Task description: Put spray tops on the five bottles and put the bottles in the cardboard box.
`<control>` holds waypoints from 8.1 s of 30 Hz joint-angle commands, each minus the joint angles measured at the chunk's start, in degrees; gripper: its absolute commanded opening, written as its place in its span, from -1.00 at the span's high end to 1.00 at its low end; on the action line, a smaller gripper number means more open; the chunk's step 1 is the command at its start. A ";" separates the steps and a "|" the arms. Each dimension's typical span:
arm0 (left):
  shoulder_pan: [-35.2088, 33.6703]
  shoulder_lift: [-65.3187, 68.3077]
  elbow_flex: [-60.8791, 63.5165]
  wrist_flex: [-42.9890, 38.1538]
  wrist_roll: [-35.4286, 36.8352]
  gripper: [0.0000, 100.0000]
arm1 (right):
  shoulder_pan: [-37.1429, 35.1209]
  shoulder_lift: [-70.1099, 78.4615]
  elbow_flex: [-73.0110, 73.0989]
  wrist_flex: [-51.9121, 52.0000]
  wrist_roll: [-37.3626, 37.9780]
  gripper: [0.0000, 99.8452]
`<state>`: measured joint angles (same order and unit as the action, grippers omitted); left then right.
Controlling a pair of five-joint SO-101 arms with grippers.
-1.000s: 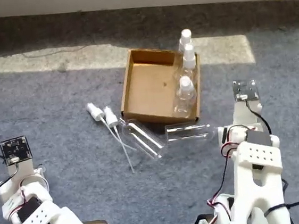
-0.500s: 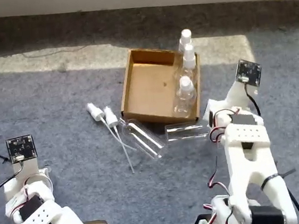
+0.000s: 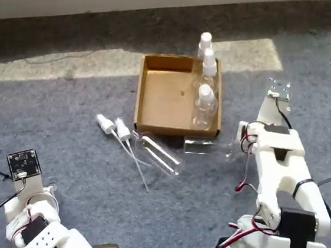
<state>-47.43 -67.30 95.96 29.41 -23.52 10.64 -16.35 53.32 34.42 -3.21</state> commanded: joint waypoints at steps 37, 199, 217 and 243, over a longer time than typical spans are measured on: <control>1.45 -0.40 1.01 0.35 -0.09 0.48 | -48.40 -47.78 21.14 0.66 -6.51 0.99; 1.27 -0.04 1.01 0.35 -0.09 0.48 | 1.27 -18.24 3.38 9.45 -42.20 0.42; 1.27 -0.04 1.01 0.35 -0.09 0.48 | 2.95 -18.15 9.27 4.79 -38.07 0.55; 1.19 -0.04 1.01 0.35 -0.09 0.48 | 12.18 -18.24 9.71 4.70 13.98 0.76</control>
<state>-47.08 -67.30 96.04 29.41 -23.52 20.75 -34.81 63.87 39.78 0.04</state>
